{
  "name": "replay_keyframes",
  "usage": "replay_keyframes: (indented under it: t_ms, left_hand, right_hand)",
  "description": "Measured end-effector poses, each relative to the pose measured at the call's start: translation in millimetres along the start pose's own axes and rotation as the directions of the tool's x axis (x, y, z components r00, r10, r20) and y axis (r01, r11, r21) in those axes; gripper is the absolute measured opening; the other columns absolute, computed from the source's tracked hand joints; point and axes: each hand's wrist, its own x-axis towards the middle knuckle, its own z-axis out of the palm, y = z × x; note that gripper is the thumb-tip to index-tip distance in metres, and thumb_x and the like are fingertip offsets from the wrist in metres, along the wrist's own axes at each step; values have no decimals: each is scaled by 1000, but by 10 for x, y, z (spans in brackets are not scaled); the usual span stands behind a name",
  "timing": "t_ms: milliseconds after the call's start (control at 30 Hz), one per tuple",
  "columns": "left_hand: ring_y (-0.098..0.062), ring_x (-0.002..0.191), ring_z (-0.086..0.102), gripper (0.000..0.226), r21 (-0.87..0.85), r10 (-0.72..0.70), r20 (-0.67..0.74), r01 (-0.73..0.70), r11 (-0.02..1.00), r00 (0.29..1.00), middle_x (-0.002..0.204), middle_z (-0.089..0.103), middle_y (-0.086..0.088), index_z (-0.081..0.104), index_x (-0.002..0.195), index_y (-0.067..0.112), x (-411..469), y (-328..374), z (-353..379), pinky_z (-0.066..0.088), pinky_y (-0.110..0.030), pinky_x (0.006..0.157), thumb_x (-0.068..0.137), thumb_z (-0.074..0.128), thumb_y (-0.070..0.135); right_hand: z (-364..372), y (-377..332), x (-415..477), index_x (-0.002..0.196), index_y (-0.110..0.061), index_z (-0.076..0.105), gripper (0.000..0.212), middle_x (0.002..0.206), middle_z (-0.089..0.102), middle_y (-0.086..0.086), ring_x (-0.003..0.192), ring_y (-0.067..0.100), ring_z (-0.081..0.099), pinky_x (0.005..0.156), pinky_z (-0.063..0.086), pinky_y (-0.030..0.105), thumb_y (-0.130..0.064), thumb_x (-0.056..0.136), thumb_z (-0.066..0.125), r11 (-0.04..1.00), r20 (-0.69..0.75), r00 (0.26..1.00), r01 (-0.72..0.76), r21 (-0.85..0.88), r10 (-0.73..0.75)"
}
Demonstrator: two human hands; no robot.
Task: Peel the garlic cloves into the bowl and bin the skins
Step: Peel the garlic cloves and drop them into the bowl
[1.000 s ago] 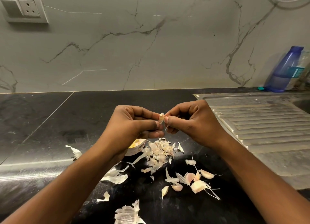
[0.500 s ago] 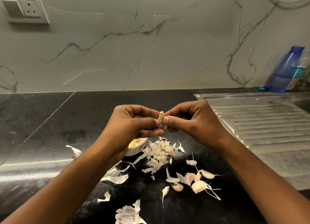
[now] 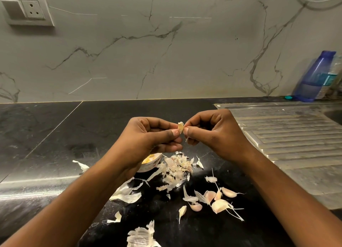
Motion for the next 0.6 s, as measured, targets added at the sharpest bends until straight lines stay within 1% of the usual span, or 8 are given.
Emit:
replay_keyframes:
  t_ms: [167,300,367,433,533,600]
  left_hand:
    - [-27,74,77,31,-69,-50,25,52,996,998,93,77,-26,77,104,-4,-1,22,-14,63,-23,63,74,74,5]
    - [-24,70,76,33,-108,-67,34,71,992,997,88,76,-24,76,106,-4,-2,43,-18,62,-22,59,74,72,4]
    - [-24,70,76,35,-115,-66,24,69,991,997,88,76,-23,75,108,-3,3,45,-20,62,-23,60,74,72,3]
    - [-24,71,77,35,-114,-66,15,68,991,998,89,76,-23,76,108,-1,11,41,-28,64,-24,62,73,72,4]
    - [-24,69,77,34,-104,-70,9,70,992,998,87,77,-23,75,106,-2,23,38,-39,65,-25,63,72,71,4]
    - [-23,68,76,35,-101,-74,13,75,992,997,86,77,-22,75,106,-3,30,32,-47,64,-24,62,72,71,4]
  right_hand:
    - [-5,2,5,94,-5,79,2,76,77,5,68,21,75,65,61,26,-7,94,78,1000,-31,1000,3,1,-3]
    - [-70,-4,7,95,-5,80,4,78,77,7,69,22,74,64,60,27,-8,92,80,999,-66,998,-5,43,8]
    - [-100,-7,4,98,-6,80,7,81,78,7,72,23,76,66,61,29,-7,92,81,998,-26,999,-24,53,25]
    - [-109,-8,2,102,-5,80,9,85,79,8,75,25,78,67,63,32,-2,93,78,997,48,997,-55,59,53]
    - [-106,-9,0,109,-4,78,19,93,81,10,83,29,80,71,67,37,6,99,66,992,144,985,-107,64,97]
    - [-108,-18,-1,110,-4,77,27,95,82,12,85,31,80,70,66,35,10,101,56,989,168,979,-131,74,117]
